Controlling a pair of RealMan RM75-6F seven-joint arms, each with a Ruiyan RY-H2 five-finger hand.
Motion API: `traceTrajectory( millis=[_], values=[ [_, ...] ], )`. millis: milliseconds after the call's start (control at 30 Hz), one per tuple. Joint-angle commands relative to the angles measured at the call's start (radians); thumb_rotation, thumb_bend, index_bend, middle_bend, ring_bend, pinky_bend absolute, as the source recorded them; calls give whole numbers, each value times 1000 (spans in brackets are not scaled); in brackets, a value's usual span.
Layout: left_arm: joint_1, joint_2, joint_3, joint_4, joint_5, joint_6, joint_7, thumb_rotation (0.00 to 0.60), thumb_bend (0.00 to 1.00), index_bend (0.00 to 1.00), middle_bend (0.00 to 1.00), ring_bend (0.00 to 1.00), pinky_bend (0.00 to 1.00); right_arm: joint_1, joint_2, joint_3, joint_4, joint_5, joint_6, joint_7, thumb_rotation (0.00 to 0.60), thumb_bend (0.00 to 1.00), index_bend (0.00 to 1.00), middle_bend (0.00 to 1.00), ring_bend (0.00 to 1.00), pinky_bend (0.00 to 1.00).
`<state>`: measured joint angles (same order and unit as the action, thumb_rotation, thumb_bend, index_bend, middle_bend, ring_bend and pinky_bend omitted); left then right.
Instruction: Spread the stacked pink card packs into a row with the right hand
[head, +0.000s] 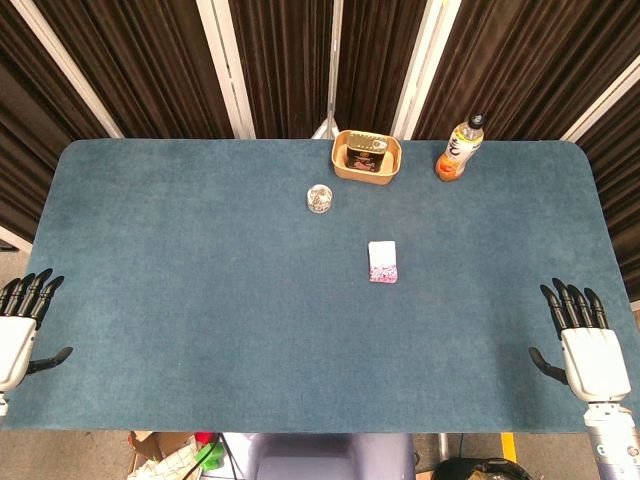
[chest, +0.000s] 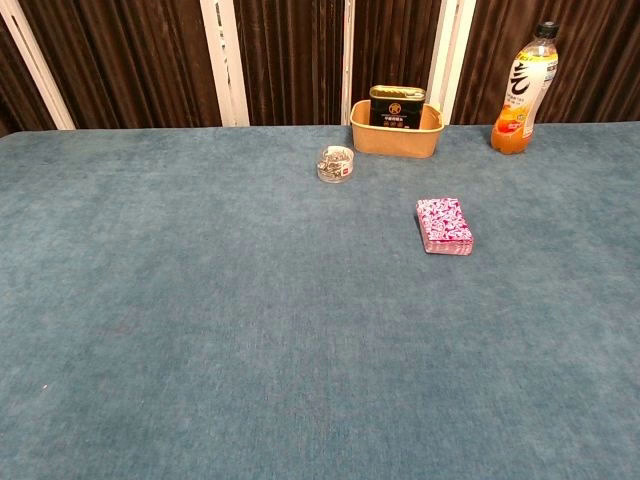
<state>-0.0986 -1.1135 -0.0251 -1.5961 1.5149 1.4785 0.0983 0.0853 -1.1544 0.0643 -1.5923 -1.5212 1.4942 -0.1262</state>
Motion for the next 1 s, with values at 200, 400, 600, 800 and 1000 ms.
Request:
traceTrajectory(
  millis=[200,400,600,800,1000],
  values=[
    [1,1,0,-2,-2,1,4,600,36,0,0,0,0,0,-1,-2,4,-5,1,2,600,283,0,0,0,0],
    [4,0,0,-6,-1,6,5,600,37,0,0,0,0,0,4,-5,-2,-3,-4,13,600,283,0,0,0,0],
    [2,3,-4,-9,-13,-3,-9,600,37,0,0,0,0,5,9,-5,-19,11,-27,29,600,282,0,0,0,0],
    [2,8,-26,-19,-54,-5,-19,600,37,0,0,0,0,51,49,29,-108,78,-115,38,600,271,0,0,0,0],
    [2,7,-30,-23,-50,2,-31,600,37,0,0,0,0,170,81,103,-202,195,-279,-49,600,245,0,0,0,0]
  ],
)
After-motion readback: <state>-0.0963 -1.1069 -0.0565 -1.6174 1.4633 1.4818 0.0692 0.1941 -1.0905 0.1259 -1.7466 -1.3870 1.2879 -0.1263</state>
